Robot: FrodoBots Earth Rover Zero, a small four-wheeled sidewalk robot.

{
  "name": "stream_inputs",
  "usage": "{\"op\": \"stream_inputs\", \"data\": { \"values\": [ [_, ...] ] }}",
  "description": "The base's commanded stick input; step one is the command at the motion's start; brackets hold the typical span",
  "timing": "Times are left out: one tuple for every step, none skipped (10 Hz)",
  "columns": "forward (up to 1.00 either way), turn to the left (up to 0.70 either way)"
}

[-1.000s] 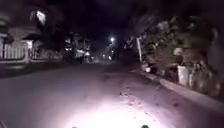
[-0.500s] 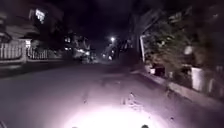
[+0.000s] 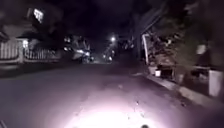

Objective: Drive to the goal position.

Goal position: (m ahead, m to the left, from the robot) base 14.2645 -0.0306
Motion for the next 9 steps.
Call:
{"op": "stream_inputs", "data": {
  "values": [
    [0.7, 0.0],
    [0.7, 0.0],
    [0.7, 0.0],
    [0.7, 0.0],
    [0.7, 0.0],
    [0.7, 0.0],
    [0.7, 0.0],
    [0.7, 0.0],
    [0.7, 0.0]
  ]
}}
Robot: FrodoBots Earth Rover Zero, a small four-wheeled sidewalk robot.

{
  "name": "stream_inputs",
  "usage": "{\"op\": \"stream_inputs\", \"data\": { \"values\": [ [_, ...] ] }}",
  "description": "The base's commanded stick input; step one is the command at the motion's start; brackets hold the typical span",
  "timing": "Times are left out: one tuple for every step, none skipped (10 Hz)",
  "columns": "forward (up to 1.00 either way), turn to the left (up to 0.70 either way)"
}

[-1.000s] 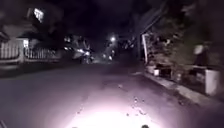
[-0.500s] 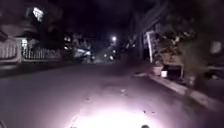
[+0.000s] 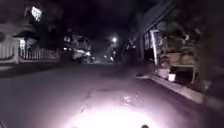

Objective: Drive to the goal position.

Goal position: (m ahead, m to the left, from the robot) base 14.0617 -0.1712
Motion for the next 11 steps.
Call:
{"op": "stream_inputs", "data": {
  "values": [
    [0.7, 0.0],
    [0.7, 0.0],
    [0.7, 0.0],
    [0.7, 0.0],
    [0.7, 0.0],
    [0.7, 0.0],
    [0.7, 0.0],
    [0.7, 0.0],
    [0.7, 0.0],
    [0.7, 0.0],
    [0.7, 0.0]
  ]
}}
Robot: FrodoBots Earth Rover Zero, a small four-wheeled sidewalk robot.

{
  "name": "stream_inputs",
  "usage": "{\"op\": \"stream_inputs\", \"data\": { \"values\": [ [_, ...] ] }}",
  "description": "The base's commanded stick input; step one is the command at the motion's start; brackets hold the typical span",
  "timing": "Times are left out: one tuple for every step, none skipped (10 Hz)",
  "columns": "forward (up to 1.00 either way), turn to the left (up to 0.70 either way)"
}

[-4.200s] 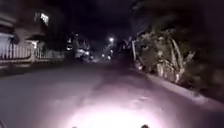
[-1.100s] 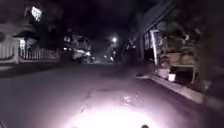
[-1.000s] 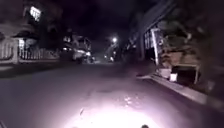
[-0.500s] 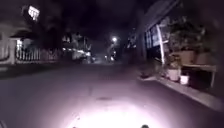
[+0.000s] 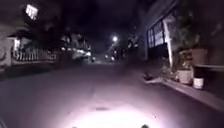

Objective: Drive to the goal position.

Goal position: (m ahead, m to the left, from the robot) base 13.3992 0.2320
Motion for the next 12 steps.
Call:
{"op": "stream_inputs", "data": {
  "values": [
    [0.7, 0.0],
    [0.7, 0.0],
    [0.7, 0.0],
    [0.7, 0.0],
    [0.7, 0.0],
    [0.7, 0.0],
    [0.7, 0.0],
    [0.7, 0.0],
    [0.7, 0.0],
    [0.7, 0.0],
    [0.7, 0.0],
    [0.7, 0.0]
  ]
}}
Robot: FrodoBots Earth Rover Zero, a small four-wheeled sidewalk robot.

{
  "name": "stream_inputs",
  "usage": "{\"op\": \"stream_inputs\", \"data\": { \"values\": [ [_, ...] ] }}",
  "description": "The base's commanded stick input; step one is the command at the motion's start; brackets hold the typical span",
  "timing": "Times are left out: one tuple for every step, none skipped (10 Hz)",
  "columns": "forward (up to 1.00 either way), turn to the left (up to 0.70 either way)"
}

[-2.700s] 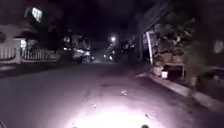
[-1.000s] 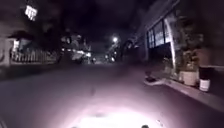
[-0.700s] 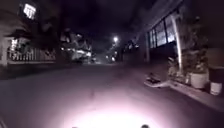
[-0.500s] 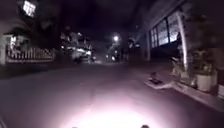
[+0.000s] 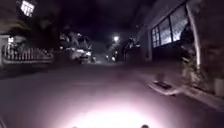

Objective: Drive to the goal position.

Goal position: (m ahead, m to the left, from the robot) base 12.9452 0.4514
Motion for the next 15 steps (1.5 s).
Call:
{"op": "stream_inputs", "data": {
  "values": [
    [0.7, 0.0],
    [0.7, 0.0],
    [0.7, 0.0],
    [0.7, -0.22],
    [0.7, -0.15],
    [0.7, 0.0],
    [0.7, -0.09],
    [0.7, -0.33],
    [0.7, -0.03],
    [0.7, 0.0],
    [0.7, 0.0],
    [0.7, 0.0],
    [0.7, 0.0],
    [0.7, 0.0],
    [0.7, 0.0]
  ]
}}
